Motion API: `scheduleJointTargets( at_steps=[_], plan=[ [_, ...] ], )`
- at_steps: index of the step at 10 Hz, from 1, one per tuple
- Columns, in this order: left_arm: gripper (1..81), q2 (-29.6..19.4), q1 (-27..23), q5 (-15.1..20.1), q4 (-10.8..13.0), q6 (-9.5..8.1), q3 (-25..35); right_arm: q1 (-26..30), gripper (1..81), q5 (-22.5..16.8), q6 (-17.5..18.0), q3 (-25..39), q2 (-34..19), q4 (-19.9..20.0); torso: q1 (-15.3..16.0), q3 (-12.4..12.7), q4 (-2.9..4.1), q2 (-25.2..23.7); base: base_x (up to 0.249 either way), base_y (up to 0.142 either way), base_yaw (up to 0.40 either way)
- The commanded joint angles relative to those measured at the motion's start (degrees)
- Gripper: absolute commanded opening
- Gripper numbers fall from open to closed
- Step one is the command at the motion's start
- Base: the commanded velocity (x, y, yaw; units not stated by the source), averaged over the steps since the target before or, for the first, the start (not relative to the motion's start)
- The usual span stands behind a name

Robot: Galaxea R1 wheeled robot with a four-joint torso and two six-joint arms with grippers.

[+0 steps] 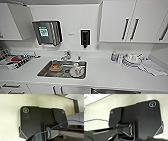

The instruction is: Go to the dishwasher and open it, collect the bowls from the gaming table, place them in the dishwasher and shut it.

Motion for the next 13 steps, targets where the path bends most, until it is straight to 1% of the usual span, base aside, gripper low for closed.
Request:
scheduleJointTargets(
  at_steps=[1, 3, 4, 5, 7, 8, 9, 11, 12, 13],
  plan=[
    [81.1, -1.34, -2.37, 3.17, -0.13, 0.2, 0.37, 2.17, 81.1, -2.82, 0.3, 0.54, -1.39, -0.01, 0.0, 0.0, 0.0, 0.02, 0.0, 0.0, 0.0],
    [81.1, -1.87, -2.37, 2.99, -0.92, 0.11, 0.46, 2.26, 81.1, -2.82, 0.82, 1.15, -1.83, 0.25, -0.04, 0.0, 0.0, 0.0, 0.0, 0.0, 0.0],
    [81.1, -1.87, -2.28, 2.73, -1.63, 0.11, 0.46, 2.43, 81.1, -2.82, 2.32, 2.21, -2.35, 0.34, -0.04, 0.0, 0.0, 0.0, 0.0, 0.0, 0.0],
    [81.1, -1.96, -1.94, 2.2, -1.63, 0.11, 0.64, 2.61, 81.1, -2.91, 4.77, 3.87, -3.75, 0.34, -0.04, 0.0, 0.0, 0.0, 0.0, 0.0, 0.0],
    [81.1, -2.31, -0.01, -1.84, -1.01, 0.29, 0.72, 3.31, 81.1, -2.82, 6.01, 9.86, -7.8, 0.34, -0.04, 0.0, 0.0, 0.0, 0.0, 0.0, 0.0],
    [81.1, -2.83, 0.79, -4.91, -0.92, 0.29, 1.59, 3.75, 81.1, -2.9, 6.54, 14.22, -10.69, 0.26, -0.04, 0.0, 0.0, 0.0, 0.0, 0.0, 0.0],
    [81.1, -5.02, 0.97, -5.01, -0.92, 0.2, 5.18, 4.01, 81.1, -2.82, 6.54, 18.53, -13.59, 0.17, -0.04, 0.0, 0.0, 0.0, 0.0, 0.0, 0.0],
    [81.1, -12.99, 0.88, -5.53, -1.01, 0.2, 16.49, 5.15, 81.1, -2.82, 6.45, 25.76, -18.44, -0.01, -0.04, 0.0, 0.0, 0.0, 0.0, 0.0, 0.0],
    [81.1, -16.72, 0.79, -6.77, -1.01, 0.2, 21.64, 5.5, 81.1, -2.73, 6.54, 27.7, -20.28, -0.01, -0.04, 0.0, 0.0, 0.0, 0.0, 0.0, 0.0],
    [81.1, -21.44, 0.62, -8.69, -1.01, 0.2, 27.5, 6.04, 81.1, -2.73, 6.63, 29.62, -22.38, -0.01, -0.04, 0.0, 0.0, 0.0, 0.0, 0.0, 0.0]
  ],
)
